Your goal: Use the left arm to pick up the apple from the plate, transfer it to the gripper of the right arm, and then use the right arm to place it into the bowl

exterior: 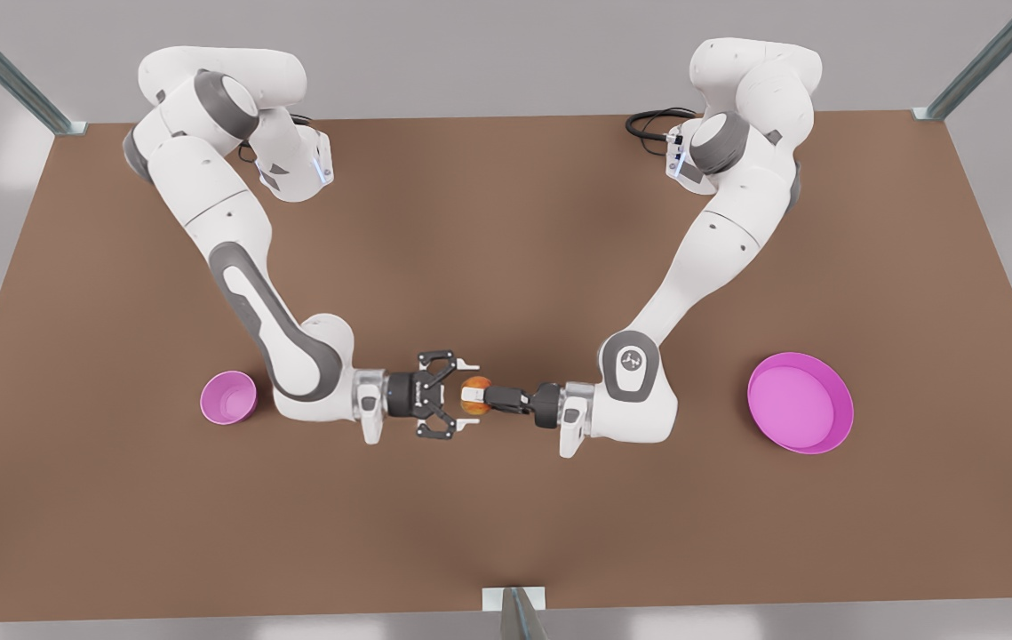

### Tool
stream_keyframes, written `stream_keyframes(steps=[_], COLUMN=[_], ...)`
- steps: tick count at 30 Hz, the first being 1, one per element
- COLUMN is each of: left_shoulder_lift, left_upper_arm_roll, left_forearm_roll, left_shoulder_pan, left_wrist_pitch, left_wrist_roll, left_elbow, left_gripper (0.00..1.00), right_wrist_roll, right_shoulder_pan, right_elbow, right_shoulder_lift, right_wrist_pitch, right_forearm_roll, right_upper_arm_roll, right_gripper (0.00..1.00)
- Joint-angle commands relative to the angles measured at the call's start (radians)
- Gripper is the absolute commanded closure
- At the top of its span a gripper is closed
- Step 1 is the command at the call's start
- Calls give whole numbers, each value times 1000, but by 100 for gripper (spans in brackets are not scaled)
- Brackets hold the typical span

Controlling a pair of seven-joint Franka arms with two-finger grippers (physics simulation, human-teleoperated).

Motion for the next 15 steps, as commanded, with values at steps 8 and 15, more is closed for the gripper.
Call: stream_keyframes(steps=[8,15], left_shoulder_lift=[0,0], left_upper_arm_roll=[-1,-1], left_forearm_roll=[0,0], left_shoulder_pan=[0,0], left_wrist_pitch=[4,2], left_wrist_roll=[24,23], left_elbow=[0,0], left_gripper=[28,23], right_wrist_roll=[-79,-79], right_shoulder_pan=[35,32], right_elbow=[4,7], right_shoulder_lift=[6,5], right_wrist_pitch=[58,61], right_forearm_roll=[20,23], right_upper_arm_roll=[1,1], right_gripper=[0,44])
